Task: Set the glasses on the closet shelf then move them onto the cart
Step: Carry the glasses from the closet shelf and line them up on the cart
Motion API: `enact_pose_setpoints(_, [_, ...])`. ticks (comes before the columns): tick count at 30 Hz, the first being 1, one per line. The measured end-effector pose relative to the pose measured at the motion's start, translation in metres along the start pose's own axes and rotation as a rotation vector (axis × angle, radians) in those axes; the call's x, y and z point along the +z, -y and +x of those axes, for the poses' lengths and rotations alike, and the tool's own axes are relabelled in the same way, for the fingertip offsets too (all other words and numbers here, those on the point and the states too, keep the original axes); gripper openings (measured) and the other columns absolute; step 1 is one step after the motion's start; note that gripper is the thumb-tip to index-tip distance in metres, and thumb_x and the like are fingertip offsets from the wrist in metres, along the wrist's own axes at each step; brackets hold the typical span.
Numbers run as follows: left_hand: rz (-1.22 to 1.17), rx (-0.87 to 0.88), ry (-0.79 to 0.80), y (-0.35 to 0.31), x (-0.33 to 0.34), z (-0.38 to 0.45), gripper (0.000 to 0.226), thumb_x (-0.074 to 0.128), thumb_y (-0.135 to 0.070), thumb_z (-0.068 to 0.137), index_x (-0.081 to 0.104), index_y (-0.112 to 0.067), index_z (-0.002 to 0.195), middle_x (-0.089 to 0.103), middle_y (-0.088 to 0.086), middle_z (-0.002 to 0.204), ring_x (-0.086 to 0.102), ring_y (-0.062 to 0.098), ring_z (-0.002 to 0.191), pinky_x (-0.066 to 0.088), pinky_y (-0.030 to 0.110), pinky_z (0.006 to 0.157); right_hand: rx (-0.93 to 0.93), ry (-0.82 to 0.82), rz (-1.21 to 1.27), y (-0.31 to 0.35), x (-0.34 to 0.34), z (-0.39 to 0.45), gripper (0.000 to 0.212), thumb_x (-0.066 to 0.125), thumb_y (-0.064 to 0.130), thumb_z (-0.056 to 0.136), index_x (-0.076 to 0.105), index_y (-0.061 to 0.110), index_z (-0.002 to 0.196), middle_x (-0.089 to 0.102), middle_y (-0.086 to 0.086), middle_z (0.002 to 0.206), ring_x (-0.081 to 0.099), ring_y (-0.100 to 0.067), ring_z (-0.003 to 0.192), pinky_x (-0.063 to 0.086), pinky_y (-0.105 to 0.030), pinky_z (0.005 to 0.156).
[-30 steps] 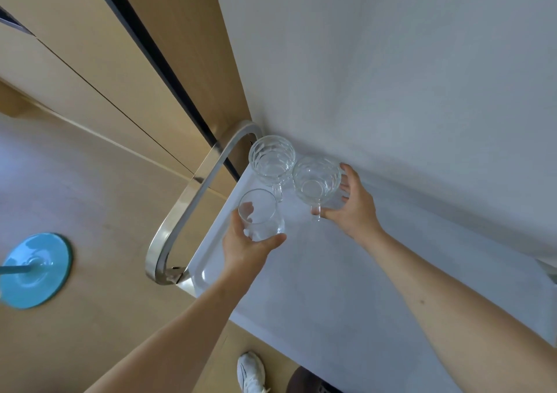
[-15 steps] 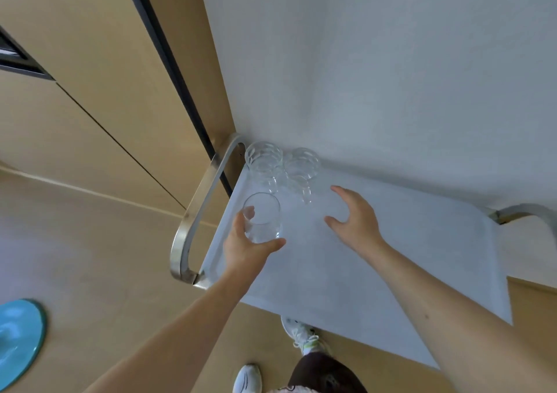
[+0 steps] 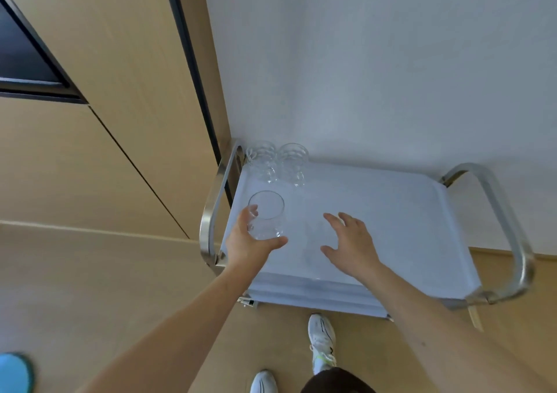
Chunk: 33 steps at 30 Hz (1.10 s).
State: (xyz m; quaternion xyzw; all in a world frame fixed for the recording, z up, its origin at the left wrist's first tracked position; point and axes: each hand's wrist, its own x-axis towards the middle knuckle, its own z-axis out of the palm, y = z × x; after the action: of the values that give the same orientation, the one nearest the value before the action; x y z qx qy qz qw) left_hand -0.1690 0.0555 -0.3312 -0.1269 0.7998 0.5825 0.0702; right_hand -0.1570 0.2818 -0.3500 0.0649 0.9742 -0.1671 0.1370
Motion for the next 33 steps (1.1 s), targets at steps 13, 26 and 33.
enact_pose_setpoints(13, [0.019, -0.048, 0.046, 0.029, 0.023, -0.056, 0.080, 0.094, -0.024, 0.066, 0.048, -0.040, 0.130, 0.052, -0.027, 0.124, 0.051, 0.008, 0.123, 0.047, 0.034, 0.101, 0.058, 0.087, 0.071, -0.030, 0.036, -0.062, 0.078, 0.061, 0.048, 0.094, 0.021, 0.031, 0.159, 0.018, -0.005, 0.165, 0.015, -0.028, 0.150, 0.025, -0.041, 0.120])
enact_pose_setpoints(26, [0.013, -0.050, -0.032, 0.062, 0.073, -0.182, 0.080, 0.095, -0.023, 0.064, 0.051, -0.039, 0.129, 0.053, -0.029, 0.124, 0.052, 0.003, 0.121, 0.051, 0.039, 0.104, -0.015, 0.148, 0.075, -0.119, 0.066, -0.173, 0.075, 0.056, 0.050, 0.096, 0.020, 0.031, 0.159, 0.019, -0.006, 0.164, 0.016, -0.030, 0.149, 0.025, -0.043, 0.118])
enact_pose_setpoints(33, [-0.010, -0.054, -0.055, 0.078, 0.094, -0.222, 0.077, 0.094, -0.021, 0.066, 0.050, -0.039, 0.127, 0.055, -0.021, 0.127, 0.054, 0.004, 0.119, 0.045, 0.022, 0.091, -0.054, 0.172, 0.043, -0.137, 0.082, -0.197, 0.077, 0.059, 0.052, 0.094, 0.021, 0.031, 0.158, 0.019, -0.006, 0.165, 0.014, -0.030, 0.150, 0.024, -0.045, 0.119])
